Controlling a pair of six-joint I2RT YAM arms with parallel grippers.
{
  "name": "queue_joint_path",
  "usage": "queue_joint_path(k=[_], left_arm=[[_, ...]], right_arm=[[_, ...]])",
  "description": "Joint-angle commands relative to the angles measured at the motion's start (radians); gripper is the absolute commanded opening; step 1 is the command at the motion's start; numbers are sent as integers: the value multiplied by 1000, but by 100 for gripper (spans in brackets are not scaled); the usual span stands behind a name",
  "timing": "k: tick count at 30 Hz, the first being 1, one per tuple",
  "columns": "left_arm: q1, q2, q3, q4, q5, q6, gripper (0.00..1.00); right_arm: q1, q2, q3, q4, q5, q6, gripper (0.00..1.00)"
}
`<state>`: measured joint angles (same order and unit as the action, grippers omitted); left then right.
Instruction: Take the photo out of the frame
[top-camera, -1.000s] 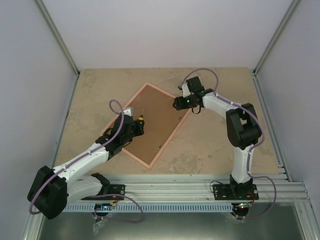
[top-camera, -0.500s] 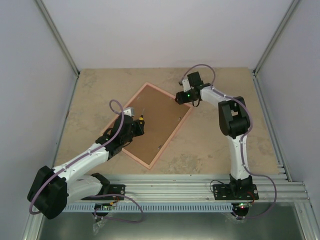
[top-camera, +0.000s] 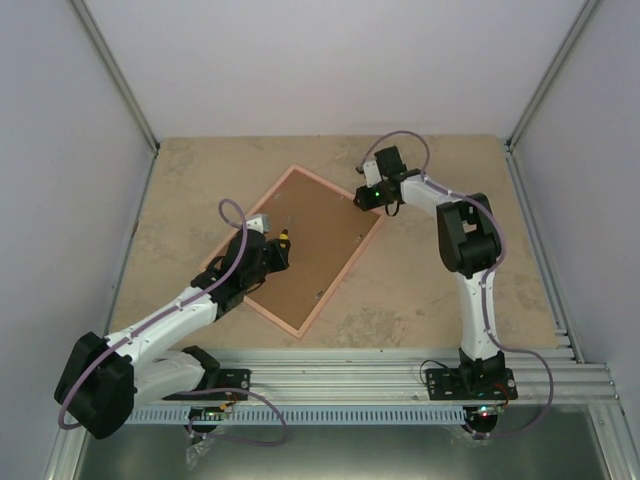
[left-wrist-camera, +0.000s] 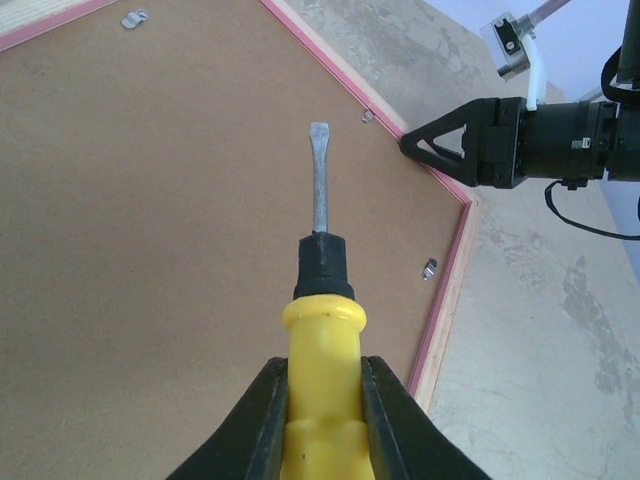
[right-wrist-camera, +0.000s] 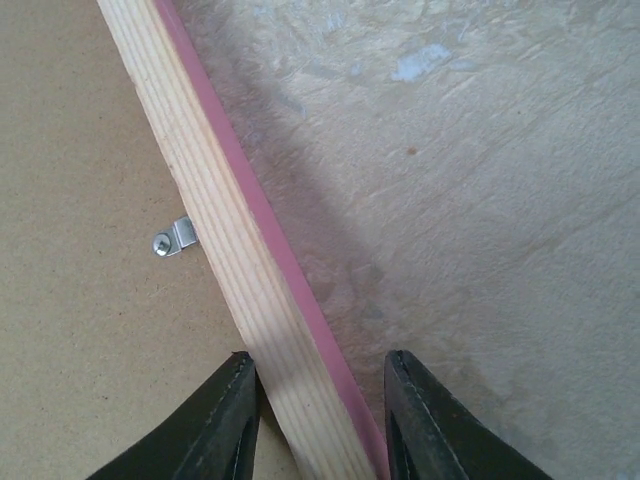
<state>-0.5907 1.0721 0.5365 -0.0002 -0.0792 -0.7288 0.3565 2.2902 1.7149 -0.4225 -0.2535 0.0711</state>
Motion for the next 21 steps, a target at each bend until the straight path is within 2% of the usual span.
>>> queue_joint_path(k=[1,9,16,21], left_arm=[[5,-19,-10,32,18,11,0],[5,2,-2,40,48,20,0],[3,64,20,60,146,32,0],[-4,127,39,81,226,34,0]], right_arm=[[-5,-19,-100,-36,97,23,33],[-8,-160,-314,24,167,133,19],[-8,-310,-528,65,217,265,19],[1,-422,-678,113,176,341,19]])
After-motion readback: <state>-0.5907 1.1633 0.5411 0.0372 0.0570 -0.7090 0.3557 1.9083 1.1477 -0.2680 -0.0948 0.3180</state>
